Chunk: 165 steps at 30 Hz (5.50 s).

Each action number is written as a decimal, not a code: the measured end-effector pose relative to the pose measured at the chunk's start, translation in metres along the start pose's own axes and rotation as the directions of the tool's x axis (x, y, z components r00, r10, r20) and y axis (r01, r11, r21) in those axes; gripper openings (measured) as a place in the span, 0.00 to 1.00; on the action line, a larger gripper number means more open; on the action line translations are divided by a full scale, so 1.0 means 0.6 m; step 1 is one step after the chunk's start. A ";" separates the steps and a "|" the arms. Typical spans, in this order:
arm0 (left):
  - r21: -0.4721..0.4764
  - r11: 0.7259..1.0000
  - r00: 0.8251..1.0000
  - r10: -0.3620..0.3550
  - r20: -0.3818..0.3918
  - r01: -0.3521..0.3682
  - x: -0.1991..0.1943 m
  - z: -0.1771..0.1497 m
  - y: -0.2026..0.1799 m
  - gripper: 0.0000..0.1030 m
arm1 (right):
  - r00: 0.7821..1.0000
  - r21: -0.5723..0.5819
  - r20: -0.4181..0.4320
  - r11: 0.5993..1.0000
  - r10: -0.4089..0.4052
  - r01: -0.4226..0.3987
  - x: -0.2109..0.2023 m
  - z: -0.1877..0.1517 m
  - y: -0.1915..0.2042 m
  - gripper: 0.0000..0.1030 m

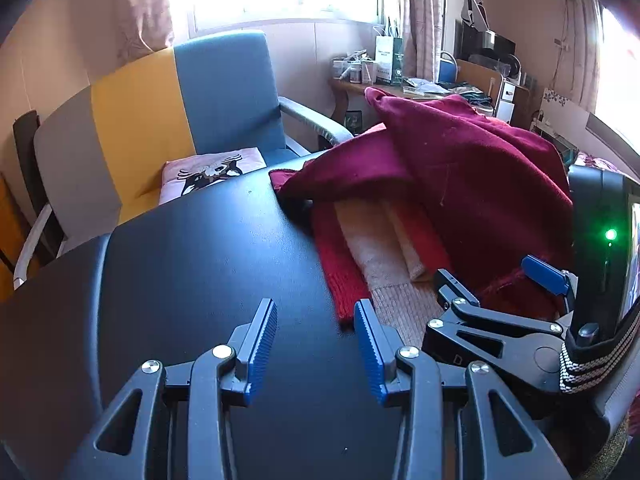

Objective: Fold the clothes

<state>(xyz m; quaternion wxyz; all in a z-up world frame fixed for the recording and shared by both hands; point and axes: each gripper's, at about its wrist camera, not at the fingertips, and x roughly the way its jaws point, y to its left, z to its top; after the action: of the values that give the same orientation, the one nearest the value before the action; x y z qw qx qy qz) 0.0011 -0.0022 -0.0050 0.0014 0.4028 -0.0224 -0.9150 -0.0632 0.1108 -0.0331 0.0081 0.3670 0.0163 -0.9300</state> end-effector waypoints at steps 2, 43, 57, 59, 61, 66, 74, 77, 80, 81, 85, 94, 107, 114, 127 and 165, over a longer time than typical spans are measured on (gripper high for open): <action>0.005 1.000 1.000 0.004 -0.007 -0.004 0.004 -0.005 0.002 0.39 | 1.000 0.003 0.001 1.000 0.002 -0.002 0.003 0.000 0.003 0.95; -0.253 0.962 0.980 -0.142 -0.140 0.103 0.092 -0.203 0.184 0.56 | 0.956 0.249 0.171 0.929 0.237 -0.275 -0.075 -0.006 -0.181 0.99; -0.304 0.933 0.970 -0.226 -0.087 0.191 0.094 -0.201 0.195 0.57 | 0.998 0.227 0.049 0.973 0.024 -0.034 0.061 0.147 -0.209 1.00; -0.296 0.937 0.972 -0.220 -0.088 0.185 0.094 -0.202 0.194 0.57 | 0.999 0.197 0.044 0.980 0.007 -0.016 0.076 0.133 -0.186 1.00; -0.287 0.941 0.973 -0.213 -0.086 0.181 0.089 -0.211 0.199 0.57 | 0.999 0.179 0.040 0.984 0.001 -0.008 0.082 0.119 -0.172 1.00; -0.272 0.948 0.977 -0.196 -0.083 0.167 0.083 -0.224 0.207 0.57 | 0.988 0.276 0.024 0.948 0.155 -0.156 0.087 0.089 -0.171 1.00; -0.238 0.960 0.980 -0.173 -0.100 0.145 0.087 -0.221 0.200 0.57 | 0.983 0.257 0.057 0.949 0.172 -0.181 0.088 0.064 -0.164 1.00; -0.266 0.954 0.973 -0.183 -0.139 0.141 0.093 -0.206 0.206 0.57 | 0.987 0.231 0.058 0.960 0.147 -0.157 0.090 0.057 -0.155 1.00; -0.267 0.954 0.969 -0.184 -0.167 0.135 0.103 -0.184 0.206 0.56 | 0.987 0.234 0.076 0.959 0.144 -0.158 0.087 0.054 -0.151 1.00; -0.256 0.956 0.968 -0.191 -0.160 0.146 0.104 -0.168 0.198 0.56 | 0.986 0.235 0.083 0.958 0.146 -0.162 0.084 0.046 -0.150 1.00; -0.203 0.959 0.966 -0.224 -0.126 0.196 0.106 -0.101 0.163 0.56 | 0.982 0.230 0.111 0.958 0.151 -0.173 0.080 0.033 -0.148 1.00; -0.078 0.951 0.952 -0.302 -0.056 0.298 0.110 0.048 0.085 0.57 | 0.970 0.229 0.150 0.947 0.192 -0.223 0.086 0.024 -0.152 1.00; -0.026 0.887 0.886 -0.462 -0.031 0.462 0.197 0.235 -0.045 0.57 | 0.944 0.216 0.180 0.925 0.277 -0.313 0.099 -0.008 -0.180 1.00; -0.086 0.856 0.853 -0.516 -0.079 0.510 0.245 0.255 -0.075 0.45 | 0.936 0.216 0.194 0.918 0.295 -0.334 0.103 -0.031 -0.199 1.00; -0.091 0.809 0.814 -0.579 0.050 0.581 0.097 0.180 -0.016 0.06 | 0.890 0.361 0.220 0.815 0.399 -0.454 0.084 -0.054 -0.226 1.00; -0.732 0.681 0.995 0.071 0.076 0.008 -0.214 -0.381 0.571 0.10 | 0.286 0.081 -0.490 0.370 0.823 -0.926 0.032 -0.220 0.392 1.00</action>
<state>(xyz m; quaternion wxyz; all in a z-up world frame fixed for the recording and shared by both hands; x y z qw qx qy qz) 0.2511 -0.3512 -0.0500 0.1767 0.3227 0.3375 -0.8664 0.0192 -0.1195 -0.1479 0.5549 0.5155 -0.0849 -0.6475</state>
